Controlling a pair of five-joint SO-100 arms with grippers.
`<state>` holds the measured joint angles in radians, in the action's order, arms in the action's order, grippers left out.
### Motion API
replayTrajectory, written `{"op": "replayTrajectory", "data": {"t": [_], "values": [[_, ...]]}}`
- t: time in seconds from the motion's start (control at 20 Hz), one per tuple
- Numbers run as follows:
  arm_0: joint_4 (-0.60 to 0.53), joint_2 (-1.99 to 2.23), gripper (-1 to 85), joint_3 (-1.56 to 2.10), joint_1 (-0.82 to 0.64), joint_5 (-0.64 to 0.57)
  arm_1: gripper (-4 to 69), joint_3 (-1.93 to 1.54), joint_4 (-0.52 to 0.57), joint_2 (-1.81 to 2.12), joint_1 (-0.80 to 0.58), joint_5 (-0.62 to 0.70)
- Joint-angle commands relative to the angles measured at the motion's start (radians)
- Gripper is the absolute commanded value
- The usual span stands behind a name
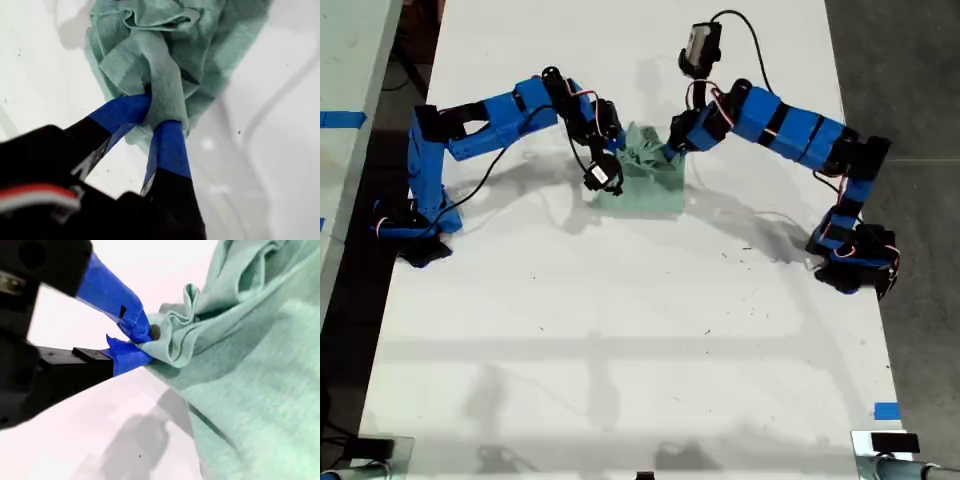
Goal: Fold t shirt
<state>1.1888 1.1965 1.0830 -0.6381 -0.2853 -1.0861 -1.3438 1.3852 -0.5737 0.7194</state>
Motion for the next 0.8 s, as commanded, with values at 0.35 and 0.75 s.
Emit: {"op": "replayTrajectory", "data": {"t": [0.35, 0.75], "values": [[0.086, -0.051, 21.4, -0.081, -0.061, -0.012, 40.2, 0.071, -0.048, -0.193, -0.051, 0.029], [0.387, 0.437, 19.8, -0.078, -0.08, 0.011, 37.3, 0.023, -0.333, 0.285, -0.031, -0.014]]}}
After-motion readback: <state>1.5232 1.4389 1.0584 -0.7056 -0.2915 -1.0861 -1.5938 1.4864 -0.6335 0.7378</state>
